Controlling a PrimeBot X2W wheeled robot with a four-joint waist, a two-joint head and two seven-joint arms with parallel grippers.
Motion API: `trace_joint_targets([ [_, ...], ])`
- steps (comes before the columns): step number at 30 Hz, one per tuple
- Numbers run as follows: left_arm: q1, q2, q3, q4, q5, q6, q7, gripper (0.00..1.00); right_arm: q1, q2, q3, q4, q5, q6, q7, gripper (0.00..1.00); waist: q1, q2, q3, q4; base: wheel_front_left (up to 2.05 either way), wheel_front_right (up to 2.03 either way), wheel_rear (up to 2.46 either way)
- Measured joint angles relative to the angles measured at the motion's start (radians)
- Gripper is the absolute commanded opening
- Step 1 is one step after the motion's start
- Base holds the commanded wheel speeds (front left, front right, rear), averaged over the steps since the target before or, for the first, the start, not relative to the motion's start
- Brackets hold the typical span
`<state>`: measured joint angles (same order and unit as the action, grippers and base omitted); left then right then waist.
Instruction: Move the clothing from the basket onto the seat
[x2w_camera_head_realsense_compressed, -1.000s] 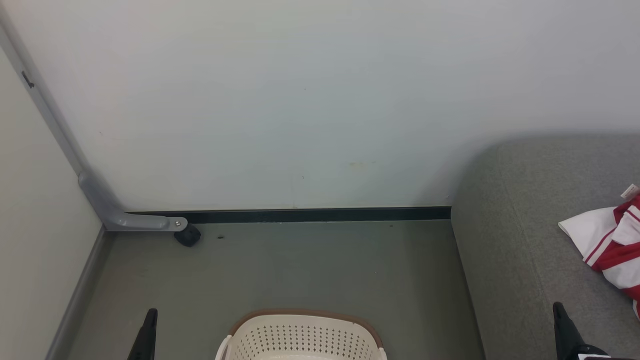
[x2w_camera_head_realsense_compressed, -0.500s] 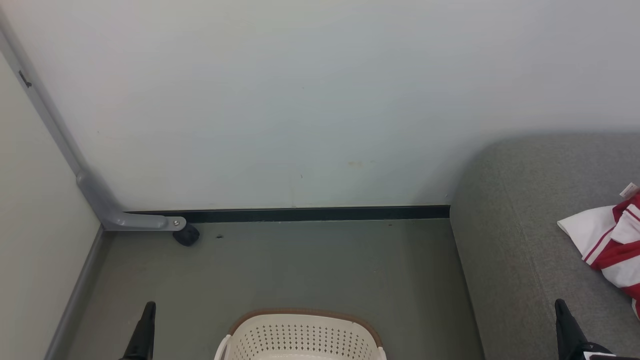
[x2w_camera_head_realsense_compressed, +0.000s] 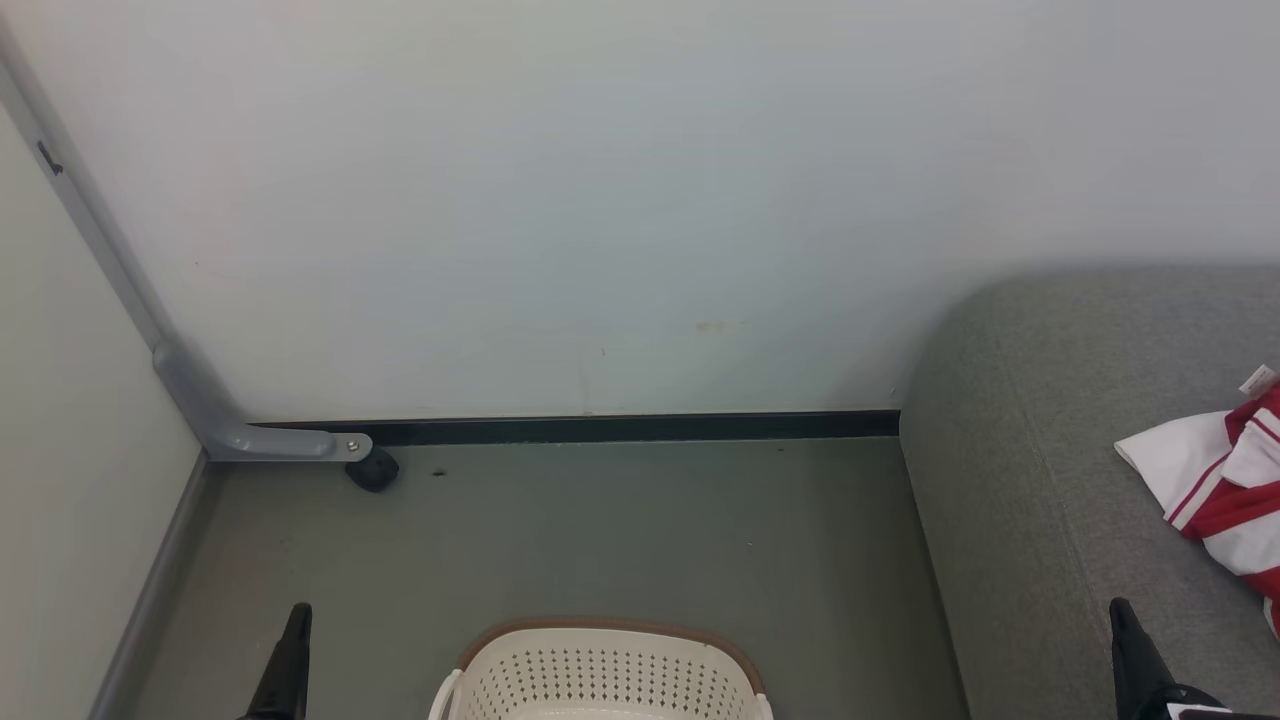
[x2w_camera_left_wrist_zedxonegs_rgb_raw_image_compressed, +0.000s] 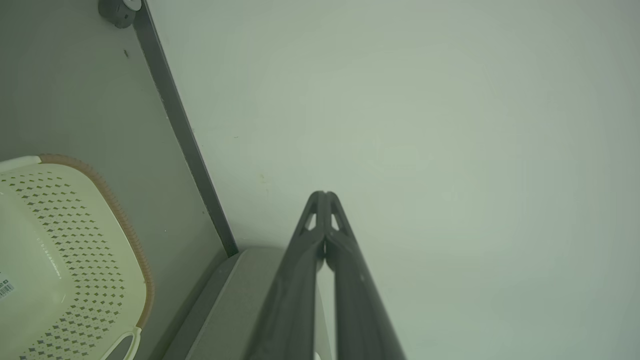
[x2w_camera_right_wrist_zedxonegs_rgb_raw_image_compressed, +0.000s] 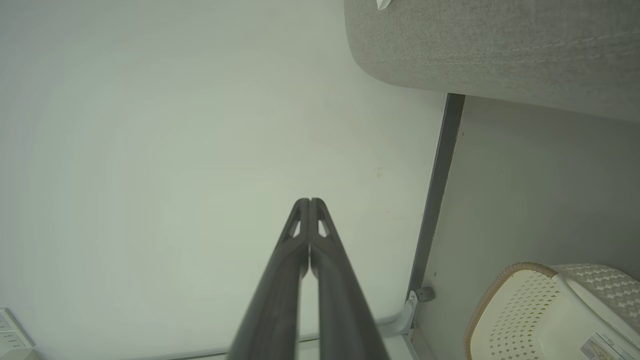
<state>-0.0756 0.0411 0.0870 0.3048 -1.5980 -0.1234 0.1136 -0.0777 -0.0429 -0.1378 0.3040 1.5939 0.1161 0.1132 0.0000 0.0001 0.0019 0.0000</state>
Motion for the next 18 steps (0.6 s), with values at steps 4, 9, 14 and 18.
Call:
trace_joint_targets([
  [4, 0.000, 0.000, 0.000, 0.000, 0.000, 0.000, 0.000, 0.00, 0.000, 0.000, 0.000, 0.000, 0.000, 0.000, 0.000, 0.00, 0.0000, 0.0000, 0.000, 0.000, 0.00, 0.00, 0.00],
  [9, 0.000, 0.000, 0.000, -0.001, 0.000, 0.000, 0.000, 0.00, 0.000, 0.000, 0.000, 0.000, 0.000, 0.000, 0.000, 0.00, 0.0000, 0.0000, 0.000, 0.000, 0.00, 0.00, 0.00],
  [14, 0.000, 0.000, 0.000, -0.001, 0.000, 0.000, 0.000, 0.00, 0.000, 0.000, 0.000, 0.000, 0.000, 0.000, 0.000, 0.00, 0.0000, 0.0000, 0.000, 0.000, 0.00, 0.00, 0.00],
  [18, 0.000, 0.000, 0.000, -0.001, 0.000, 0.000, 0.000, 0.00, 0.000, 0.000, 0.000, 0.000, 0.000, 0.000, 0.000, 0.00, 0.0000, 0.0000, 0.000, 0.000, 0.00, 0.00, 0.00],
])
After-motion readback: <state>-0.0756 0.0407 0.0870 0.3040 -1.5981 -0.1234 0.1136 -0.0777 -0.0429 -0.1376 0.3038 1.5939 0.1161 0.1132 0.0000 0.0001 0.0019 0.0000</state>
